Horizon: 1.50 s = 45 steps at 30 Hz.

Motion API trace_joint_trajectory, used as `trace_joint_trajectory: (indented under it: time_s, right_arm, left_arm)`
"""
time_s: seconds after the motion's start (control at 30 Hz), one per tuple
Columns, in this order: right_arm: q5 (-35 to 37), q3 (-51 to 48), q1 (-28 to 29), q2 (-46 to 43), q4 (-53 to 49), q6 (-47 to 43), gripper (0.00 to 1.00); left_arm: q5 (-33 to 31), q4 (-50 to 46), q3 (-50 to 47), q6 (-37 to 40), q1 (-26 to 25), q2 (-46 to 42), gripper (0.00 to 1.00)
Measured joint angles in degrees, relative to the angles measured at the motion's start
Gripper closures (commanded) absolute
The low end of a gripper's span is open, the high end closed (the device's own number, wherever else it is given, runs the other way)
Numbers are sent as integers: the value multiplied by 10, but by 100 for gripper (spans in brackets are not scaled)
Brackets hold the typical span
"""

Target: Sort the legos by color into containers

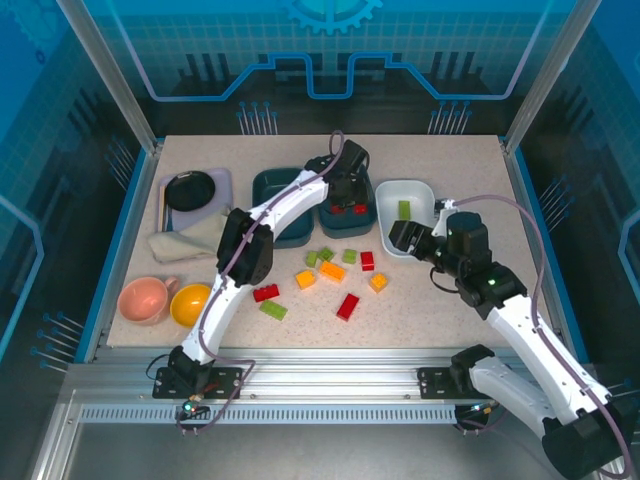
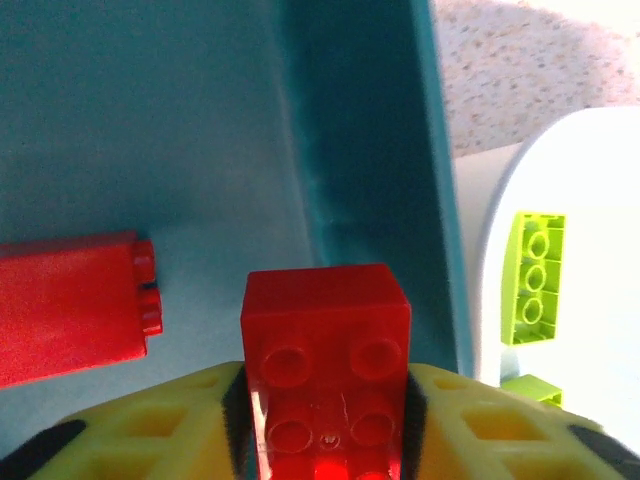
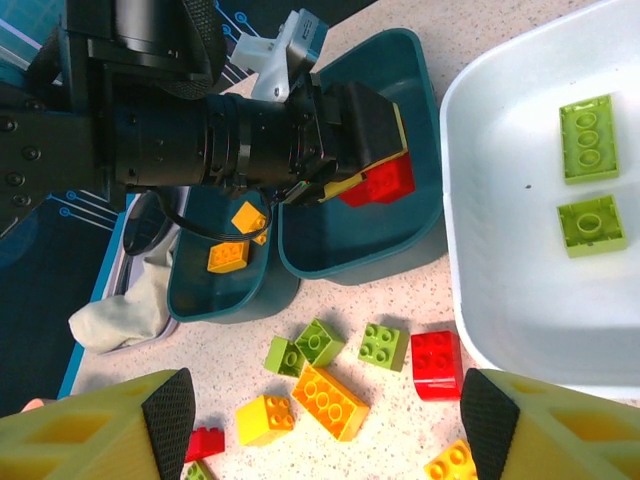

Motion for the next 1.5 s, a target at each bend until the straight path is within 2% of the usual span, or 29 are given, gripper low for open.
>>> trace_joint_trajectory:
  time_s: [0.1, 0.3, 0.4, 0.53, 0.73, 0.9, 1.07, 1.13, 1.23, 1.33, 1.5]
  right_arm:
    - [0, 0, 0, -3, -24, -6, 27]
    - [2, 23, 7, 10, -89, -53, 30]
    - [6, 50, 45, 36, -115, -96, 30]
    - [12, 92, 162, 104, -135, -170, 30]
    - [-10, 145, 323, 256, -134, -263, 30]
    - [-19, 244, 399, 424, -136, -309, 31]
    - [-27, 365, 438, 573, -164, -327, 32]
    - [-24, 431, 444, 635, -193, -329, 32]
    - [-11, 515, 444, 705, -240, -326, 32]
    - [5, 574, 444, 757, -287, -319, 32]
    - [27, 617, 444, 801, -348, -309, 33]
  left_arm:
    - [2, -10, 0, -1, 0, 2, 40]
    - [1, -26, 2, -2, 0, -7, 33]
    - [-1, -17, -61, -11, 1, -63, 30]
    - [0, 28, -266, -51, 13, -247, 27]
    - [-19, 41, -543, -111, 74, -568, 25]
    - [-58, -45, -697, -173, 77, -780, 25]
    - [-103, -177, -769, -245, 76, -972, 25]
    - [-119, -227, -774, -267, 76, -1031, 25]
    - [-137, -286, -774, -288, 76, -1073, 25]
    - [-147, -320, -774, -301, 76, -1088, 25]
    - [-153, -337, -776, -307, 76, -1096, 26]
